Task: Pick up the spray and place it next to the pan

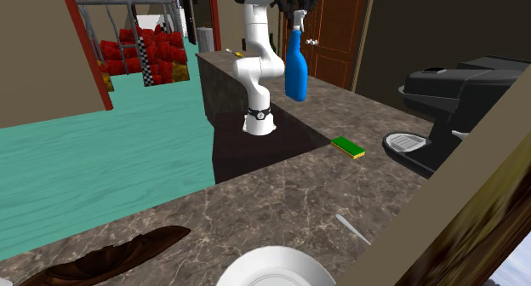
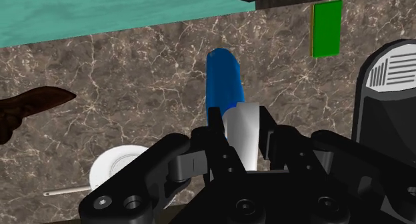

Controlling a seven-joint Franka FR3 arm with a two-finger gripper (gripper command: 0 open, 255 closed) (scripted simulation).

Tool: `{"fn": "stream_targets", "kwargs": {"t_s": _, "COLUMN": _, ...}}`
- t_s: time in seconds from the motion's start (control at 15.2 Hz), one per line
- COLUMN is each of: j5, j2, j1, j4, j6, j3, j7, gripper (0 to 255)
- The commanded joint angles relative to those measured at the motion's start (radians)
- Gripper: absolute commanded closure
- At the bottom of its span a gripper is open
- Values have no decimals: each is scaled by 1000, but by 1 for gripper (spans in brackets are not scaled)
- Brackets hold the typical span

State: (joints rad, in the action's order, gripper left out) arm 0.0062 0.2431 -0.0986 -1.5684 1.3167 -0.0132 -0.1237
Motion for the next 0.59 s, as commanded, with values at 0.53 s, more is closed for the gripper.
{"fn": "stream_targets", "kwargs": {"t_s": 0.53, "j5": -13, "j2": -152, "j1": 68, "j4": -3, "j6": 155, "j3": 106, "j7": -175, "gripper": 255}}
